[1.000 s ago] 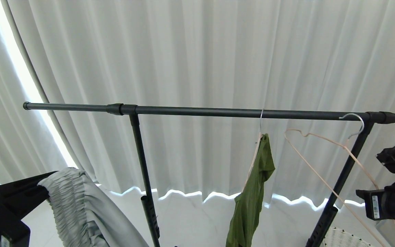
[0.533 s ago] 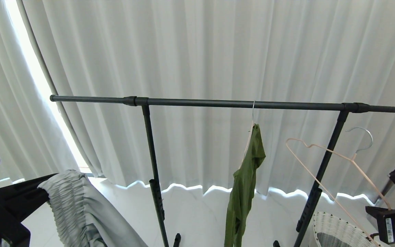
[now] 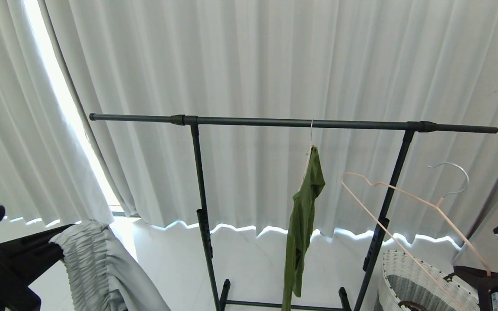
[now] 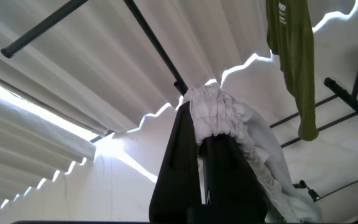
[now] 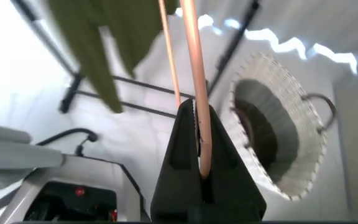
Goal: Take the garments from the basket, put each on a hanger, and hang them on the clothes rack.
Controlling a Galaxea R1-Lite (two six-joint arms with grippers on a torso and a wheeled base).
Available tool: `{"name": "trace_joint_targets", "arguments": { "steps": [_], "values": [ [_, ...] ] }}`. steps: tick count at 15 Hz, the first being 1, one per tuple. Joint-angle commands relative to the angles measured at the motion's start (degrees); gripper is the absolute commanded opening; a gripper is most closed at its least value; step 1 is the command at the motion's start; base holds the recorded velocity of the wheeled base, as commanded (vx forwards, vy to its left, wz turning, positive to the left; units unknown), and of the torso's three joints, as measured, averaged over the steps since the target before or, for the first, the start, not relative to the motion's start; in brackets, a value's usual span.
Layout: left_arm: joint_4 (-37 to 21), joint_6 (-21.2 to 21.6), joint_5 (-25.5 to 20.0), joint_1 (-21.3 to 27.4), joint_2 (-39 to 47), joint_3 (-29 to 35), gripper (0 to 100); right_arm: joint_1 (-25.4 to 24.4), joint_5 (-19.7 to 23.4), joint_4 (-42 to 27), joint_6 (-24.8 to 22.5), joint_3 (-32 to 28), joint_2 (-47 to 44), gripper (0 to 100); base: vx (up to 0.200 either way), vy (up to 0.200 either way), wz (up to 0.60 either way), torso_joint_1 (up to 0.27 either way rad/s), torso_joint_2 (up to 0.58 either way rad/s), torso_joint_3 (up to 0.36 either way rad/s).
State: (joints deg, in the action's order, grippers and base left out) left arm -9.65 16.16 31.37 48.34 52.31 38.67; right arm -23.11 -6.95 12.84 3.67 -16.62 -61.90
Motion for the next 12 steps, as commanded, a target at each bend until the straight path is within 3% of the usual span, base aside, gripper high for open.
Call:
{"name": "trace_joint_targets", "arguments": {
  "steps": [1,5,6,7,12],
  "values": [
    [-0.01,-0.17,0.1,0.0,0.34,-0.35,0,-9.58,0.09,0.0,0.2,0.27,3.02,0,0.0,0.0,0.0,0.0,0.0,0.0],
    [0.16,-3.42,0.1,-1.58,5.61,0.0,0,-28.04,0.01,-1.5,0.37,0.18,4.77,0,0.0,0.0,0.0,0.0,0.0,0.0],
    [0.25,-4.65,0.1,-1.67,6.58,0.44,0,-29.71,0.01,-1.85,0.37,0.18,4.6,0,0.0,0.0,0.0,0.0,0.0,0.0],
    [0.34,-9.66,0.71,-1.67,10.8,2.2,0,-34.72,0.09,-2.47,0.55,0.18,3.37,0,0.0,0.0,0.0,0.0,0.0,0.0],
    [0.25,-29.44,4.23,-1.93,25.65,11.17,0,-46.76,0.09,-2.29,5.91,-1.84,-1.03,0,0.0,0.0,0.0,0.0,0.0,0.0]
  ]
}}
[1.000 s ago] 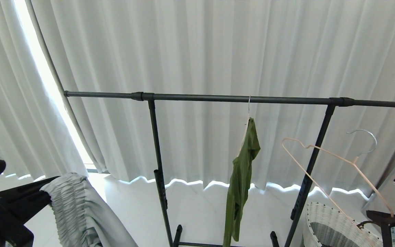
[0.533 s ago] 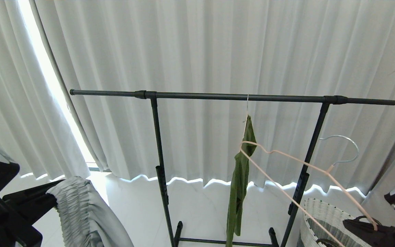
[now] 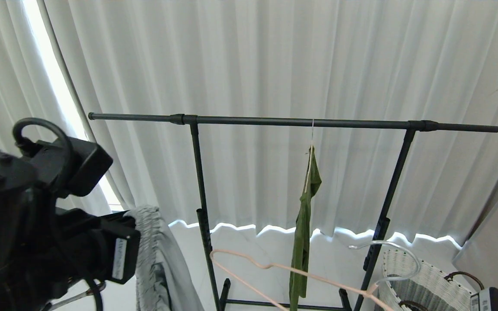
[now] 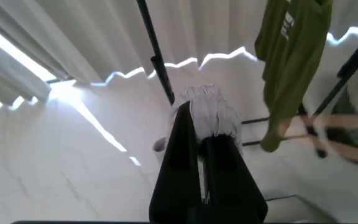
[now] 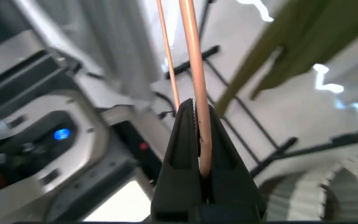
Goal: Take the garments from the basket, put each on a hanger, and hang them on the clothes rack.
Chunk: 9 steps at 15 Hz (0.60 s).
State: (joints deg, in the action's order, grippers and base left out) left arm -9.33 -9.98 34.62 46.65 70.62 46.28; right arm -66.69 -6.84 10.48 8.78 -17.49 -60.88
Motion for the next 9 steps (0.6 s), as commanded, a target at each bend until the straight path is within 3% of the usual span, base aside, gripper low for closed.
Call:
{"name": "trace_joint_targets", "arguments": {
  "steps": [1,5,9],
  "values": [
    [-0.08,-5.75,2.47,-0.6,9.54,4.96,0,-5.38,-0.02,0.06,1.95,-1.93,-2.84,0,0.0,0.0,0.0,0.0,0.0,0.0],
    [-0.17,-5.84,3.35,-2.36,10.77,5.76,0,-11.0,-0.02,0.33,5.2,-3.78,-4.86,0,0.0,0.0,0.0,0.0,0.0,0.0],
    [-0.17,-5.84,3.52,-2.71,10.59,5.58,0,-11.18,-0.28,0.33,5.99,-3.86,-5.57,0,0.0,0.0,0.0,0.0,0.0,0.0]
  ]
}}
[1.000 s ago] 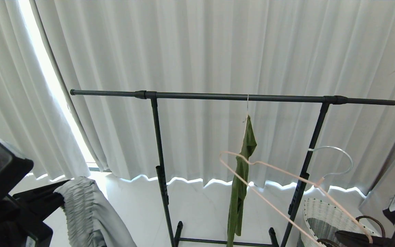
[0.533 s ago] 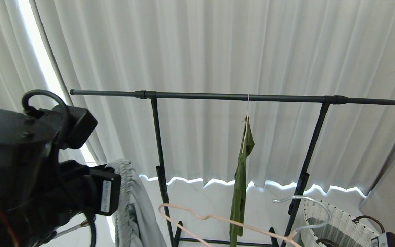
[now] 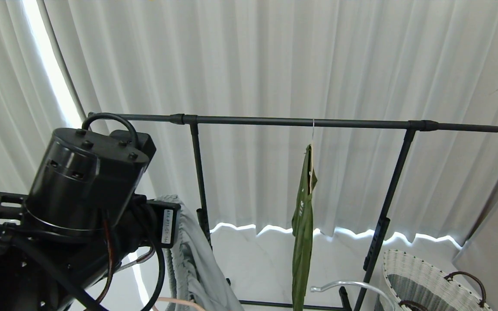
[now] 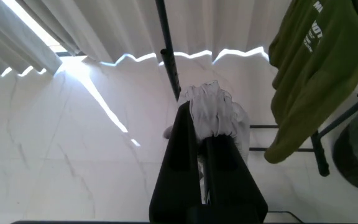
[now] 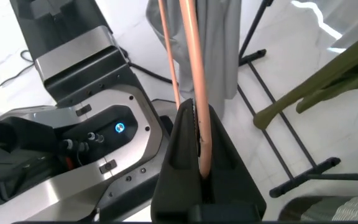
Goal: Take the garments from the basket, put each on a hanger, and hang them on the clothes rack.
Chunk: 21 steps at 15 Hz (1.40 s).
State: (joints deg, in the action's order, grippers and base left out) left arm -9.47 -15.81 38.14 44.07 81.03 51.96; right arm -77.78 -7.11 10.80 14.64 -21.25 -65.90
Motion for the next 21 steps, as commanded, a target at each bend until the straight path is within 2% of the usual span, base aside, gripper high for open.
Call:
{"name": "trace_joint_targets", "arguments": {
  "steps": [1,3,5,8,9,12,16,21],
  "values": [
    [-0.02,-0.01,0.0,-0.21,0.18,-0.1,0,-0.1,-0.1,0.01,0.3,-0.02,-0.54,0,0.0,0.0,0.0,0.0,0.0,0.0],
    [-0.02,-0.01,0.0,-0.21,0.0,-0.45,0,1.49,-0.19,0.01,0.83,-0.02,-1.51,0,0.0,0.0,0.0,0.0,0.0,0.0],
    [-0.02,-0.01,0.0,-0.04,0.0,-1.24,0,3.16,-1.59,0.62,4.26,-0.81,-3.88,0,0.0,0.0,0.0,0.0,0.0,0.0],
    [0.07,-0.01,-0.09,0.05,0.18,-1.51,0,3.24,-9.86,3.17,12.61,-3.89,-9.86,0,0.0,0.0,0.0,0.0,0.0,0.0],
    [0.07,0.08,-0.09,0.05,0.36,-1.42,0,3.24,-11.35,4.23,14.19,-4.77,-11.44,0,0.0,0.0,0.0,0.0,0.0,0.0],
    [0.07,0.43,-0.09,0.05,0.71,-1.51,0,2.63,-11.53,5.81,14.45,-6.26,-13.2,0,0.0,0.0,0.0,0.0,0.0,0.0],
    [0.07,0.43,-0.09,0.58,0.62,-1.51,0,-0.53,-11.35,6.16,14.54,-6.0,-13.99,0,0.0,0.0,0.0,0.0,0.0,0.0],
    [0.07,0.43,-0.09,1.9,0.44,-1.51,0,-0.8,-11.61,6.34,14.54,-5.73,-15.48,0,0.0,0.0,0.0,0.0,0.0,0.0]
  ]
}}
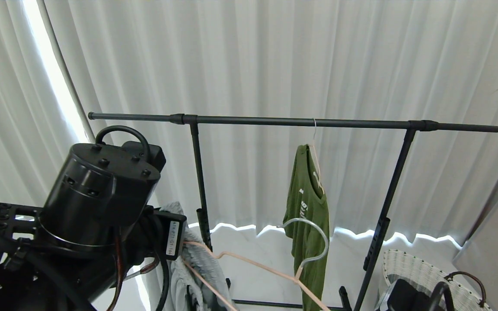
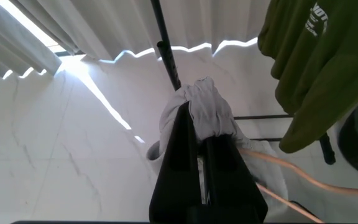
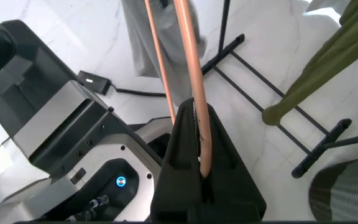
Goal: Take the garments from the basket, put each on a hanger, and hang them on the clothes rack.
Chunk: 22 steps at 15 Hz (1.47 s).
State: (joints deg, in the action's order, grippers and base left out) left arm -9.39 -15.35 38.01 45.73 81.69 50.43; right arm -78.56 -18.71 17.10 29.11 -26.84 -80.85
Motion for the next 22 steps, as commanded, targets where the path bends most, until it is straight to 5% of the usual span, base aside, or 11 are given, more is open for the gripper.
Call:
{"name": "trace_joint_targets", "arguments": {
  "steps": [1,11,22],
  "values": [
    [-0.02,-0.03,0.05,0.33,-0.3,-0.07,0,0.16,-0.1,0.56,0.07,-0.23,-0.54,0,0.0,0.0,0.0,0.0,0.0,0.0],
    [0.07,-0.21,0.05,6.83,-1.45,-0.69,0,0.51,0.61,4.87,-0.28,-1.46,-5.46,0,0.0,0.0,0.0,0.0,0.0,0.0],
    [-0.02,0.05,0.05,1.12,-4.17,-2.71,0,5.78,-3.17,4.61,-0.11,-1.98,-3.97,0,0.0,0.0,0.0,0.0,0.0,0.0]
  ]
}}
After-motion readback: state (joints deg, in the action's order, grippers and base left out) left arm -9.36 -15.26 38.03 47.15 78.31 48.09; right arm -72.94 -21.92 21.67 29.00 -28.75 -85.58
